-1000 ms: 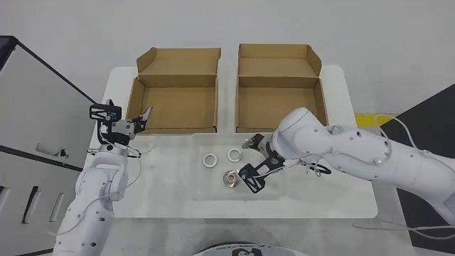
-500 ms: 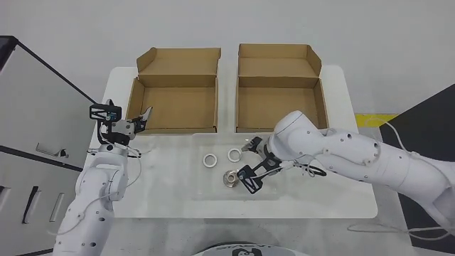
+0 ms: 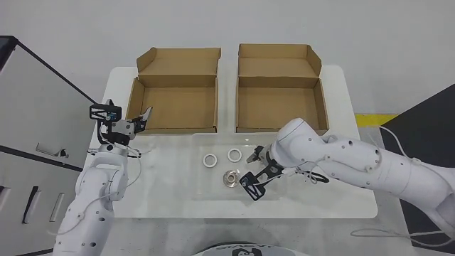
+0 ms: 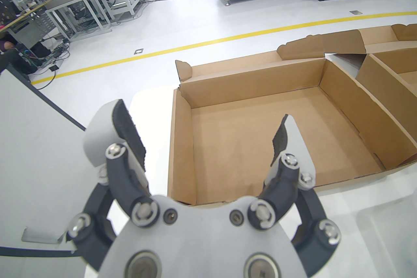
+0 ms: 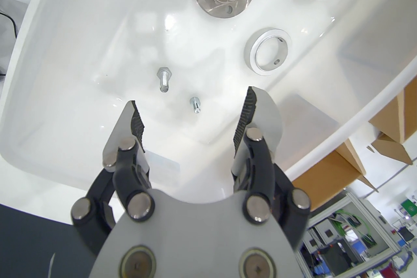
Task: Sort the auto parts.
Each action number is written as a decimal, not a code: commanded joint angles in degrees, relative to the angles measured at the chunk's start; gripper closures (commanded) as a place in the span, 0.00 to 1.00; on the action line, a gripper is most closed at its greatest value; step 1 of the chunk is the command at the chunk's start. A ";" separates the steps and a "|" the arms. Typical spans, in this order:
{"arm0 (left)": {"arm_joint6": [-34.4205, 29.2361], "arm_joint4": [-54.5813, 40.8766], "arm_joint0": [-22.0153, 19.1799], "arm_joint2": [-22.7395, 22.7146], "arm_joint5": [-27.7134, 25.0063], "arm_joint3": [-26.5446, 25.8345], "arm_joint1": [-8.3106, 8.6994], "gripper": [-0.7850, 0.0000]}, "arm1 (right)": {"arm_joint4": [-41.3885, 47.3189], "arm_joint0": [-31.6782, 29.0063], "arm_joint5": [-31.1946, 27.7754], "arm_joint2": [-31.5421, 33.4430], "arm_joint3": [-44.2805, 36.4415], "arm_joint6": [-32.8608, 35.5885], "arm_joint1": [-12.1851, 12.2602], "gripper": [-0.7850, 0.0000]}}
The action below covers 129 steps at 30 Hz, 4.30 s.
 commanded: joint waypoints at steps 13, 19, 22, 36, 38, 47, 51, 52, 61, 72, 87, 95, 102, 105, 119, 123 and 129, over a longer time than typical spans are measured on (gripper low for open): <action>0.00 0.00 0.00 0.00 0.00 0.00 0.00 0.00 | -0.44 -1.61 0.00 0.00 -0.58 0.00 0.88 0.33; 0.00 0.00 0.00 0.00 0.00 0.00 0.00 0.00 | -0.29 -2.03 0.00 0.00 -0.29 0.00 0.62 0.41; 0.00 0.00 0.00 0.00 0.00 0.00 0.00 0.00 | -0.25 -2.30 0.00 0.00 0.00 0.00 0.43 0.43; 0.00 0.00 0.00 0.00 0.00 0.00 0.00 0.00 | -0.15 -3.23 0.00 0.00 2.16 0.00 -0.33 0.46; 0.00 0.00 0.00 0.00 0.00 0.00 0.00 0.00 | -0.23 -3.36 0.00 0.00 2.47 0.00 -0.41 0.46; 0.00 0.00 0.00 0.00 0.00 0.00 0.00 0.00 | -0.10 -3.64 0.00 0.00 3.23 -0.01 -0.76 0.52; 0.00 0.00 0.00 0.00 0.00 0.00 0.00 0.00 | 0.75 -3.41 0.00 0.00 3.70 -0.01 -1.11 0.55; 0.00 0.00 0.00 0.00 0.00 0.00 0.00 0.00 | 0.87 -3.35 0.00 0.00 3.82 -0.01 -1.22 0.56; 0.00 0.00 0.00 0.00 0.00 0.00 0.00 0.00 | 1.16 -2.97 0.00 0.00 5.28 -0.03 -2.23 0.88; 0.00 0.00 0.00 0.00 0.00 0.00 0.00 0.00 | 2.47 -1.41 0.00 0.00 6.22 -1.96 -2.62 1.00; 0.00 0.00 0.00 0.00 0.00 0.00 0.00 0.00 | 13.37 6.90 0.00 0.33 6.61 -11.09 2.38 1.00; 0.00 0.00 0.00 0.00 0.00 0.00 0.00 0.00 | 20.58 7.38 0.00 2.76 7.92 -16.52 7.12 1.00; 0.00 0.00 0.00 0.00 0.00 0.00 0.00 0.00 | 26.65 5.57 0.00 6.20 9.79 -23.21 11.49 1.00; 0.00 0.00 0.00 0.00 0.00 0.00 0.00 0.00 | 28.96 4.31 0.00 7.21 10.55 -26.23 13.16 1.00; 0.00 0.00 0.00 0.00 0.00 0.00 0.00 0.00 | 34.88 2.12 0.00 6.39 7.81 -45.73 20.06 1.00; 0.00 0.00 0.00 0.00 0.00 0.00 0.00 0.00 | 33.64 3.02 0.00 4.32 6.83 -52.69 21.64 1.00; 0.00 0.00 0.00 0.00 0.00 0.00 0.00 0.00 | 27.67 5.86 0.00 0.00 5.58 -67.28 23.08 1.00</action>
